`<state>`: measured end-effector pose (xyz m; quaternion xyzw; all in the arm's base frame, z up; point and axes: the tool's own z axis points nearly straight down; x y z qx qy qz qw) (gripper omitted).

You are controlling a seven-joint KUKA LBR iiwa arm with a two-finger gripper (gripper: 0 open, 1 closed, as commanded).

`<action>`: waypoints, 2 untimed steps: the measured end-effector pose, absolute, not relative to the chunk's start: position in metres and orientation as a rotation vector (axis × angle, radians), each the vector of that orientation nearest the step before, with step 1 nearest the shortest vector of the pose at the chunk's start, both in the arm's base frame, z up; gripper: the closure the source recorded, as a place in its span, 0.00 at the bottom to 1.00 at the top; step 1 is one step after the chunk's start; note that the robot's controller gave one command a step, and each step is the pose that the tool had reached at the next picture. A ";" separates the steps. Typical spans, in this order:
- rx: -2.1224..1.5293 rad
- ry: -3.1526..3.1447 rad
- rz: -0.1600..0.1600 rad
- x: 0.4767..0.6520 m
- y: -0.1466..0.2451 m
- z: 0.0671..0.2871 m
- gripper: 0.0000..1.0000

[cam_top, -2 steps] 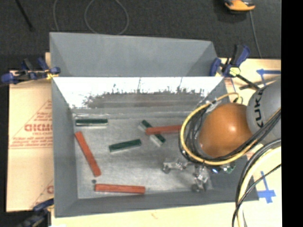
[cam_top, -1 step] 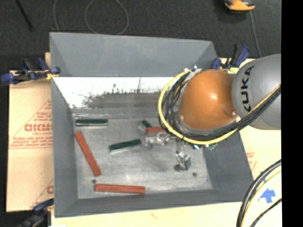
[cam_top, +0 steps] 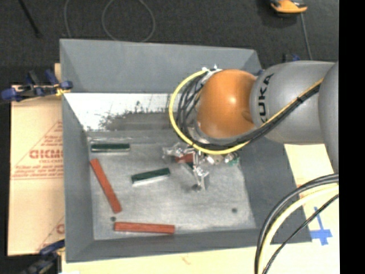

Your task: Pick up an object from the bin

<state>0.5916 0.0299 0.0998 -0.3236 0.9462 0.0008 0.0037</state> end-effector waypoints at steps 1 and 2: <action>-1.272 2.860 -0.003 0.642 0.089 0.072 0.00; -1.338 2.841 0.004 0.576 0.100 0.071 0.00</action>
Offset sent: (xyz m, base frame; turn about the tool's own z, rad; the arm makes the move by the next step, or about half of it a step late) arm 0.0477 0.0575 -0.0298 -0.1768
